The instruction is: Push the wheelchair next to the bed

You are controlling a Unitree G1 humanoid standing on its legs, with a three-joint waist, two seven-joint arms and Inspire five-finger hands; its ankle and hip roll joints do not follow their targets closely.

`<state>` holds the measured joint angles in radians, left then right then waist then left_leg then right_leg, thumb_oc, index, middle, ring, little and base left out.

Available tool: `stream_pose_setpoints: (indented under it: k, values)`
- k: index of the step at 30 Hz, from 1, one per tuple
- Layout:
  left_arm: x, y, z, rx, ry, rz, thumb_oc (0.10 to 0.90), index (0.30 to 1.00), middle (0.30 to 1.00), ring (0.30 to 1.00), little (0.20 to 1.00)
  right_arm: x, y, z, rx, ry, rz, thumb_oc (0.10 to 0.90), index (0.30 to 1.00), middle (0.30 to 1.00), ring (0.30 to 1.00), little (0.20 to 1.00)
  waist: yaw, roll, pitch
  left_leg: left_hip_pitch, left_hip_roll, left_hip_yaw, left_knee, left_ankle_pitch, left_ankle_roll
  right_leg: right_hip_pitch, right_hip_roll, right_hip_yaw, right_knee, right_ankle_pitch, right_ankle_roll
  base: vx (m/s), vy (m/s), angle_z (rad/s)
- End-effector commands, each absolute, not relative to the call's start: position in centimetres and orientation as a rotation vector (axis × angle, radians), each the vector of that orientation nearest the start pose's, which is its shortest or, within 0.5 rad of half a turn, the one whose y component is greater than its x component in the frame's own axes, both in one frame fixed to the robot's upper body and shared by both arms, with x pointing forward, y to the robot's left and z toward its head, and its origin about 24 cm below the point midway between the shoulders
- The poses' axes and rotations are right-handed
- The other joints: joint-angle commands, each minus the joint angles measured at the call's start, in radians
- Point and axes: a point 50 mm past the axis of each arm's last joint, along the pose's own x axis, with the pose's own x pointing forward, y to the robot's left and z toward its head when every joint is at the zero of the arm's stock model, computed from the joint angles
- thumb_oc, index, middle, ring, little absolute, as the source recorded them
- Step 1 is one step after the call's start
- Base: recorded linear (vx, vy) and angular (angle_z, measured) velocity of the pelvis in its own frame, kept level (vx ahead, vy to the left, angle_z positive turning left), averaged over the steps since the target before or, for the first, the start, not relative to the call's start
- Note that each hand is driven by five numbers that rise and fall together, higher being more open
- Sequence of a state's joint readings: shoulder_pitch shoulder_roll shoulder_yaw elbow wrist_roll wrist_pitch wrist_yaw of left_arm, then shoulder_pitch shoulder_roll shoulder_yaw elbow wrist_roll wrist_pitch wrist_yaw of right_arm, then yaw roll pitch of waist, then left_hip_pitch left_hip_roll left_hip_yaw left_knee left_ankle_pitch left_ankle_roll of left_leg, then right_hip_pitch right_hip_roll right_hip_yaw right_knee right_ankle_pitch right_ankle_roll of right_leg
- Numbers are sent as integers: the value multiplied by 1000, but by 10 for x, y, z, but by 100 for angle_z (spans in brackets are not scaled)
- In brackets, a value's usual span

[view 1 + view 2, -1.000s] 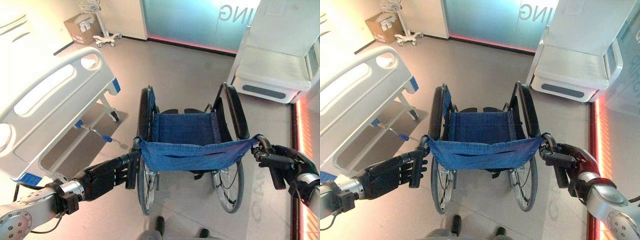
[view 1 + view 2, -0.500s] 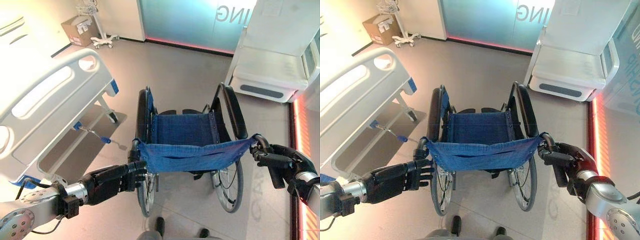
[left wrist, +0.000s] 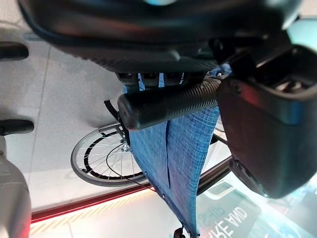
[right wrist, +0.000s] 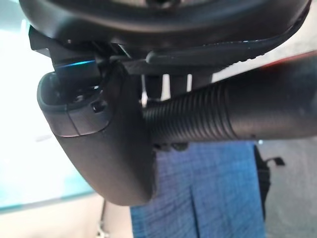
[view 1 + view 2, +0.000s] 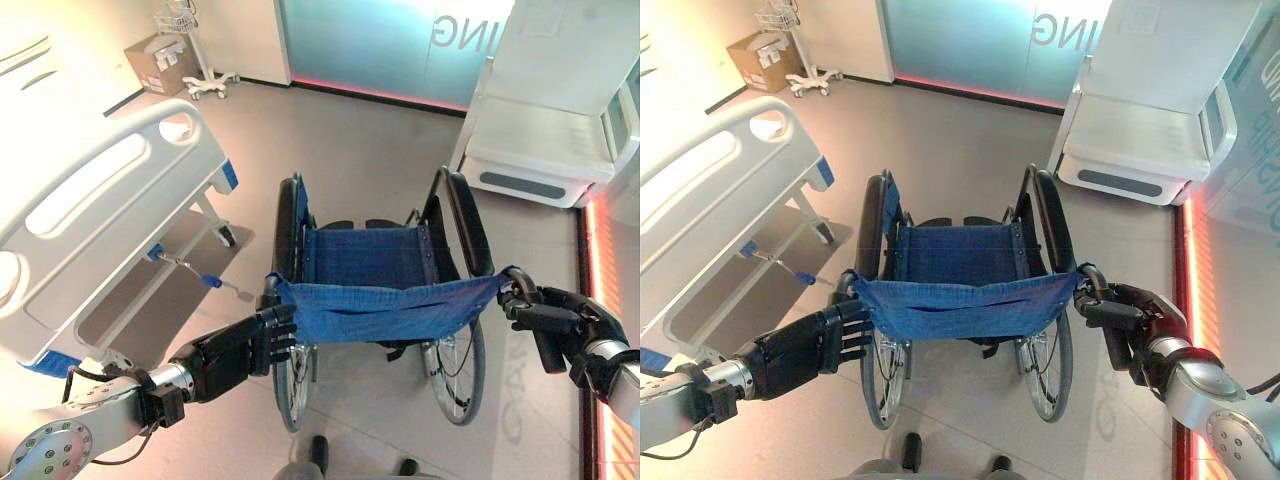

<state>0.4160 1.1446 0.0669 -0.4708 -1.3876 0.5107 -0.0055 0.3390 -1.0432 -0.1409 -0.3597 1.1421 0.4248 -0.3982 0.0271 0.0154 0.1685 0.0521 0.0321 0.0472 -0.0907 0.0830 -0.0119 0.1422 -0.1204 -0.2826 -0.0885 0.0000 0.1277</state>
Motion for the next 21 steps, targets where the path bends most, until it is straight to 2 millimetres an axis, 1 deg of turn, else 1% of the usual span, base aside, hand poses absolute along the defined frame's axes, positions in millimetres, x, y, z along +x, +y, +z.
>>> stream_pose_setpoints:
  k: [1,12,17,21]
  values:
    - [205,237,170,-248,157,-412,400,300,300,300,300,209,-270,123,19,347,-62,400,300,300,300,300,-8,-15,-47,35,24,85,3,-42,-43,-27,0,19,1,49,15,0,0,0]
    - [205,235,168,-229,145,-402,400,300,300,300,300,210,-263,121,25,343,-46,400,300,300,300,300,-6,-17,-37,36,25,86,3,-39,-43,-27,3,27,1,50,11,3,-1,-1]
    - [206,233,165,-214,146,-389,400,300,300,300,300,211,-258,123,28,324,-15,400,300,300,300,300,-7,-20,-31,32,26,83,3,-39,-43,-32,7,32,1,49,9,8,-35,0]
    - [207,236,167,-209,124,-351,400,300,300,300,300,211,-256,124,29,299,16,400,300,300,300,300,-7,-22,-26,29,32,80,3,-36,-45,-31,15,31,1,47,4,17,-73,-1]
